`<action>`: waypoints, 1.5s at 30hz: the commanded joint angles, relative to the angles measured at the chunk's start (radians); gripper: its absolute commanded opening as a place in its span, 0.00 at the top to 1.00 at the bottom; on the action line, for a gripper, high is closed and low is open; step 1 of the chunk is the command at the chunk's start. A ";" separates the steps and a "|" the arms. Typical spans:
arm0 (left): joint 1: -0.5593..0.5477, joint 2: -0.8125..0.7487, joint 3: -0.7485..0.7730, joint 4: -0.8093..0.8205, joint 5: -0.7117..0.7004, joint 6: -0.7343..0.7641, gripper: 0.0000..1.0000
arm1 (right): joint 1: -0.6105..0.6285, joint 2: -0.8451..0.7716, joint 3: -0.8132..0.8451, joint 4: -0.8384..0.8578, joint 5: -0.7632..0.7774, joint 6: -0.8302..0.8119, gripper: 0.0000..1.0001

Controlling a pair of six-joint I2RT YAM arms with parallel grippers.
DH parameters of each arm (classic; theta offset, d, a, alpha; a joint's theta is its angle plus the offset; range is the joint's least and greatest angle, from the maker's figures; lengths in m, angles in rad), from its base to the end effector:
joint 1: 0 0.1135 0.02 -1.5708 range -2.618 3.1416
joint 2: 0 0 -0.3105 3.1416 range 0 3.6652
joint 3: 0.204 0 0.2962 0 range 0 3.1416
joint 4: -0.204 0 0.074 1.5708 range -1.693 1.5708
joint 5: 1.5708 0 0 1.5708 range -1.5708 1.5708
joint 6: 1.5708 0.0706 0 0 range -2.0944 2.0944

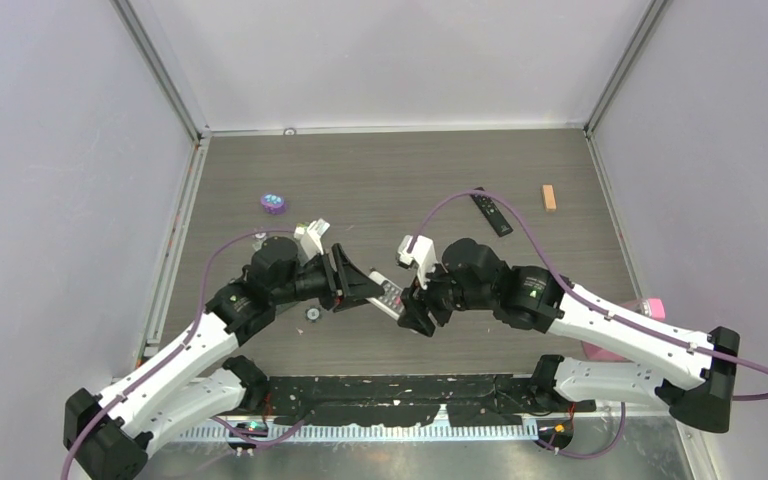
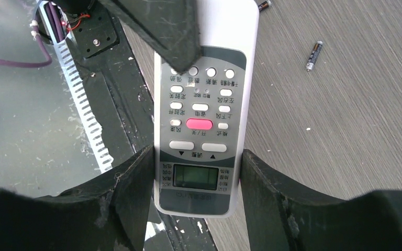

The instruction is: Load the batteries into the remote control

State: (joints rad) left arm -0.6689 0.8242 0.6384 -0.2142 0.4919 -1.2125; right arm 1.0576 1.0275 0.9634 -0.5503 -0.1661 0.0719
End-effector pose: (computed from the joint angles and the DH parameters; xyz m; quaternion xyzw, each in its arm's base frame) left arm 0.1603 -0.1693 0.2937 -0.0874 0.8148 -0.5526 0.1518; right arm 0.1225 0.2411 0.3378 -0.4522 0.7614 0.3077 0.3480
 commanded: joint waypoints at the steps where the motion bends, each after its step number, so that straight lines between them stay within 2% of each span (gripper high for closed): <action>1: -0.009 0.011 -0.020 0.130 0.022 -0.059 0.50 | 0.018 0.005 0.050 0.042 -0.027 -0.031 0.73; 3: -0.010 0.012 -0.026 0.141 0.027 -0.068 0.54 | 0.022 0.013 0.051 0.044 -0.029 -0.027 0.73; 5: -0.011 0.010 -0.031 0.150 0.031 -0.076 0.63 | 0.022 0.017 0.052 0.045 -0.035 -0.026 0.73; 8: -0.011 -0.001 -0.048 0.166 0.040 -0.096 0.89 | 0.023 0.018 0.057 0.047 -0.031 -0.017 0.72; 10: -0.012 -0.018 -0.060 0.187 0.048 -0.123 1.00 | 0.024 0.009 0.062 0.051 -0.022 0.007 0.66; 12: -0.016 -0.036 -0.080 0.219 0.054 -0.179 1.00 | 0.023 -0.016 0.055 0.069 -0.013 0.021 0.51; 13: -0.019 -0.048 -0.100 0.265 0.058 -0.223 1.00 | 0.024 -0.046 0.039 0.082 -0.009 0.033 0.39; 15: -0.024 -0.078 -0.143 0.338 0.048 -0.340 1.00 | 0.032 -0.108 0.000 0.134 0.008 0.048 0.27; 17: -0.031 -0.129 -0.191 0.380 0.015 -0.458 1.00 | 0.065 -0.173 -0.033 0.185 0.045 0.047 0.24; 21: -0.036 -0.237 -0.249 0.282 -0.070 -0.591 1.00 | 0.209 -0.250 -0.069 0.231 0.267 -0.044 0.24; 28: -0.036 -0.409 -0.214 -0.073 -0.242 -0.639 1.00 | 0.499 -0.262 -0.179 0.365 0.614 -0.366 0.29; 32: -0.036 -0.449 -0.180 -0.180 -0.287 -0.640 1.00 | 0.592 -0.202 -0.231 0.497 0.750 -0.574 0.30; 35: -0.035 -0.467 -0.147 -0.242 -0.304 -0.633 1.00 | 0.622 -0.156 -0.280 0.659 0.875 -0.742 0.30; 38: -0.035 -0.477 -0.155 -0.240 -0.302 -0.639 1.00 | 0.627 -0.121 -0.348 0.847 0.912 -0.838 0.31; 42: -0.036 -0.476 -0.175 -0.216 -0.267 -0.650 1.00 | 0.627 -0.087 -0.393 0.960 0.939 -0.927 0.35; 45: -0.036 -0.477 -0.175 -0.213 -0.256 -0.648 1.00 | 0.626 -0.066 -0.417 1.013 0.937 -0.977 0.43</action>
State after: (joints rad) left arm -0.7006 0.3531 0.4431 -0.4423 0.2207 -1.8519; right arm 1.6802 0.9497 0.5640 0.2481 0.7113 -0.7799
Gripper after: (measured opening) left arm 0.201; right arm 0.620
